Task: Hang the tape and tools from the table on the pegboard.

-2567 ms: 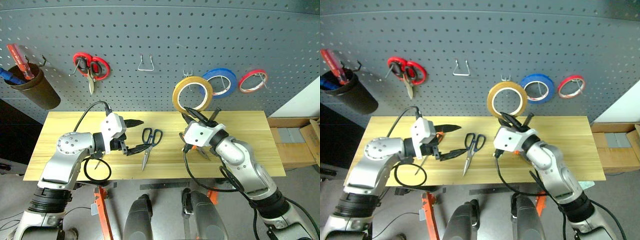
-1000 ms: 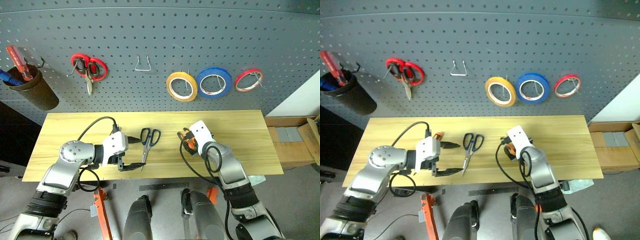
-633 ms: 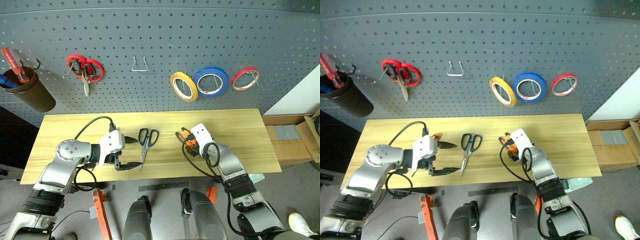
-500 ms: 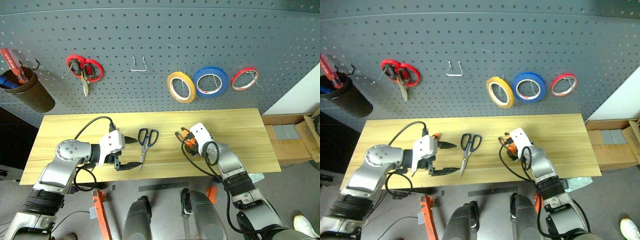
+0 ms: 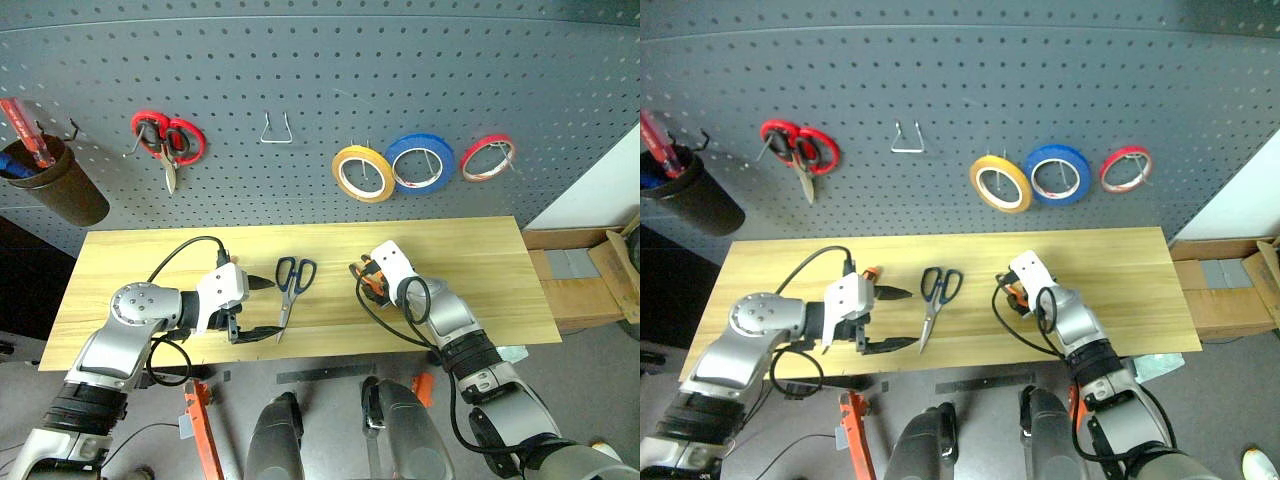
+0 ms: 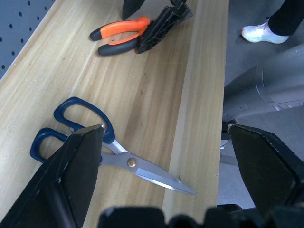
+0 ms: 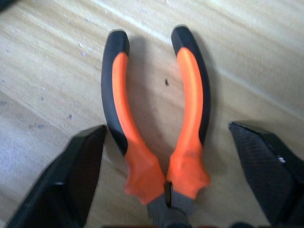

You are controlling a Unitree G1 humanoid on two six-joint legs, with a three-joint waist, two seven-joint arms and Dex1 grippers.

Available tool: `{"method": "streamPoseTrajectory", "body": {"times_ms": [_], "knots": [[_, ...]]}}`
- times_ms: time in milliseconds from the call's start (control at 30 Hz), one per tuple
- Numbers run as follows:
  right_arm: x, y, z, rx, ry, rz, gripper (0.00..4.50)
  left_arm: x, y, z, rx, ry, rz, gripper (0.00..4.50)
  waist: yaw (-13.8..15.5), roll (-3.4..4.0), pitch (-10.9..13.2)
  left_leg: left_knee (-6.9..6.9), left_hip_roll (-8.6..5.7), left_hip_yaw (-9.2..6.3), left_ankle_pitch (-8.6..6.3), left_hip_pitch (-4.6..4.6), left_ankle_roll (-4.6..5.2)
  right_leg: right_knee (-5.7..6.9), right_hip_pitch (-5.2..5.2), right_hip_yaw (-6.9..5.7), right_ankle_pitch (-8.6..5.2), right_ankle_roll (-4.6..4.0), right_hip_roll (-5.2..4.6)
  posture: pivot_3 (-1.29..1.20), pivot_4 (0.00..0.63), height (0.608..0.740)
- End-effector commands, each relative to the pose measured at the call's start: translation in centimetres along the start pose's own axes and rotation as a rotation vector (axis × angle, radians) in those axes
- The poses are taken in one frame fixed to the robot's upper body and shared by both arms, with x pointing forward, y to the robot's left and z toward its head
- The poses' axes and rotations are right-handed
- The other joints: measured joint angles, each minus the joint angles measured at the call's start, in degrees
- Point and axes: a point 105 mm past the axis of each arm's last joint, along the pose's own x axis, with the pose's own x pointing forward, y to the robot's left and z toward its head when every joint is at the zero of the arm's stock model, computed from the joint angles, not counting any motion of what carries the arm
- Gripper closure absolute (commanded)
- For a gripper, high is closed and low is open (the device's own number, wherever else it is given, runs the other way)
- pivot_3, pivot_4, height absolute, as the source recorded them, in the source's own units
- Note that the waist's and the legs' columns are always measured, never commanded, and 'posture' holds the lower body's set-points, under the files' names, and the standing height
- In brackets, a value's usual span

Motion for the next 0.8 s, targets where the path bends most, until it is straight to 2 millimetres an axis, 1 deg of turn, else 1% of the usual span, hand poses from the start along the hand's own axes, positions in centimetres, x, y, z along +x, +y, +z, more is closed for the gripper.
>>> {"method": "streamPoseTrajectory", "body": {"times_ms": [33,67,167,200,233,267,333,400,467,500,533,633,667,733,800], "knots": [[0.1,-0.1,-1.1,0.004,0.033,-0.004,1.56,-0.5,0.6,1.0,0.02,-0.037,0.051,0.0,0.0,0.0,0.0,0.0,0.0,0.0,0.0,0.0,0.0,0.0,0.0,0.0,0.0,0.0,0.0,-0.18,0.291,0.74],[0.1,0.0,-1.2,0.007,0.032,0.001,1.84,-0.5,0.7,1.0,0.017,-0.04,0.061,0.0,0.0,-0.02,0.0,0.01,0.0,0.0,0.0,0.0,0.0,0.01,0.01,0.0,0.0,0.0,0.0,-0.18,0.29,0.74],[-0.1,0.3,-1.2,0.011,0.024,0.006,1.9,-0.7,1.0,1.0,0.019,-0.05,0.1,0.0,0.0,-0.03,0.0,0.02,-0.01,0.0,0.0,0.0,0.0,0.0,0.01,0.01,0.0,0.0,-0.01,-0.18,0.291,0.74],[-0.3,0.4,-0.9,0.009,0.009,0.003,1.9,-0.8,1.9,1.3,0.034,-0.074,0.177,0.0,0.0,-0.03,0.0,0.01,0.0,0.0,0.0,0.0,0.0,0.0,0.01,0.0,0.0,0.0,-0.01,-0.18,0.291,0.74],[-0.5,0.5,-0.4,0.003,-0.012,-0.001,1.9,-0.9,2.7,1.6,0.017,-0.105,0.238,0.0,0.0,-0.03,0.0,0.0,0.0,0.0,0.0,-0.01,0.0,-0.01,0.01,0.0,0.0,0.0,-0.01,-0.18,0.291,0.74],[-1.0,0.6,0.6,-0.008,-0.051,-0.002,1.9,-1.0,2.9,2.1,0.019,-0.138,0.28,0.0,0.1,-0.03,0.0,-0.01,0.0,0.0,0.0,-0.01,0.0,-0.01,0.01,0.0,0.0,0.0,-0.01,-0.18,0.292,0.74],[-2.1,1.0,2.4,-0.015,-0.119,0.004,1.9,-1.1,2.8,2.8,0.016,-0.18,0.315,0.0,0.1,-0.04,0.0,-0.01,0.0,0.0,0.0,-0.04,0.0,-0.03,0.0,-0.01,0.0,0.0,-0.03,-0.18,0.292,0.74],[-3.6,1.5,4.1,0.0,-0.193,0.014,1.9,-1.5,2.8,2.9,-0.011,-0.205,0.363,0.0,0.0,-0.03,0.0,-0.02,-0.01,0.04,0.0,-0.08,-0.01,-0.05,-0.04,0.03,0.01,0.0,-0.03,-0.17,0.291,0.74],[-5.6,2.5,6.0,0.018,-0.318,0.054,1.9,-2.3,3.2,3.0,-0.02,-0.216,0.451,0.0,0.0,-0.04,0.0,-0.03,0.0,0.07,0.0,-0.08,-0.01,-0.05,-0.06,0.08,0.01,0.01,-0.03,-0.17,0.291,0.74],[-6.4,2.9,6.5,0.031,-0.362,0.073,1.9,-2.7,3.4,3.0,-0.02,-0.221,0.491,0.0,0.0,-0.04,0.0,-0.05,0.0,0.04,0.0,-0.07,-0.01,-0.05,-0.07,0.06,0.01,0.01,-0.03,-0.16,0.289,0.74],[-7.3,3.4,7.0,-0.004,-0.41,0.091,1.9,-2.9,3.3,3.3,-0.044,-0.241,0.51,0.0,0.0,-0.04,0.0,-0.05,0.02,0.02,-0.01,-0.05,0.0,-0.03,-0.06,0.04,0.0,0.01,0.0,-0.16,0.289,0.74],[-10.2,5.8,7.7,-0.047,-0.492,0.173,1.9,-3.7,2.4,3.8,-0.049,-0.271,0.546,0.0,0.2,-0.04,0.0,-0.06,0.04,-0.05,-0.01,-0.06,-0.01,-0.04,-0.05,-0.03,0.0,0.01,0.0,-0.15,0.288,0.74],[-10.7,6.1,7.8,-0.047,-0.502,0.184,1.9,-3.9,2.2,3.9,-0.048,-0.272,0.557,0.0,0.2,-0.04,0.0,-0.07,0.04,-0.06,-0.01,-0.06,-0.01,-0.08,-0.03,-0.01,0.0,0.01,-0.01,-0.15,0.287,0.74],[-11.8,6.9,8.6,-0.042,-0.545,0.214,1.9,-4.5,2.2,3.9,-0.069,-0.286,0.597,0.0,0.2,-0.05,0.0,-0.04,0.01,-0.04,-0.01,-0.08,-0.01,-0.1,-0.03,0.02,0.0,0.02,-0.03,-0.14,0.284,0.74],[-13.0,7.3,10.2,-0.034,-0.613,0.234,1.9,-5.1,2.3,4.0,-0.092,-0.305,0.632,0.0,0.3,-0.09,-0.1,0.01,0.0,-0.06,-0.01,-0.07,-0.01,-0.1,-0.02,0.03,0.01,0.04,-0.03,-0.13,0.28,0.74]]}}
